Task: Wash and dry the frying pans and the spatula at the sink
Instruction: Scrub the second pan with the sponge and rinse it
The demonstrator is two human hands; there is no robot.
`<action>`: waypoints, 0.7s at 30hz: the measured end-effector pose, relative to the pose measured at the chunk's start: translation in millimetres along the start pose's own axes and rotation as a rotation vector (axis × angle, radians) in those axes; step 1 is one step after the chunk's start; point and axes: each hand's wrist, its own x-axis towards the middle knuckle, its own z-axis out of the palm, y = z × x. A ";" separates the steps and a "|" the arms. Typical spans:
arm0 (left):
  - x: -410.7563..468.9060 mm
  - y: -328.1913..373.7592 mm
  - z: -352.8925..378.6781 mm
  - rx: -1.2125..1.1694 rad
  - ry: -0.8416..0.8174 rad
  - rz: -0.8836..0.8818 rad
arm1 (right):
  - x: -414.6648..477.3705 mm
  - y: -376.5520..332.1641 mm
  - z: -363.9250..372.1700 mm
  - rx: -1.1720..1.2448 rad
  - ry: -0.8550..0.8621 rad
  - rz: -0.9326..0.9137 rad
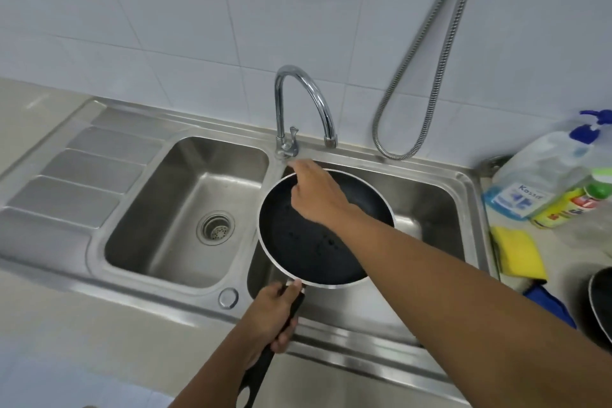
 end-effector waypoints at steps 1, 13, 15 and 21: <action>1.8 -0.2 -3.4 0.013 -0.014 -0.003 | 15.0 -6.4 2.5 0.011 0.014 0.022; 20.5 5.4 -20.7 0.103 -0.145 -0.018 | 105.1 -6.0 10.3 0.078 0.051 0.206; 22.8 7.7 -20.9 0.108 -0.151 -0.023 | 101.8 -2.5 12.4 0.090 0.061 0.162; 24.2 14.6 -11.8 0.113 -0.134 -0.005 | 92.1 0.0 16.8 0.166 0.008 0.131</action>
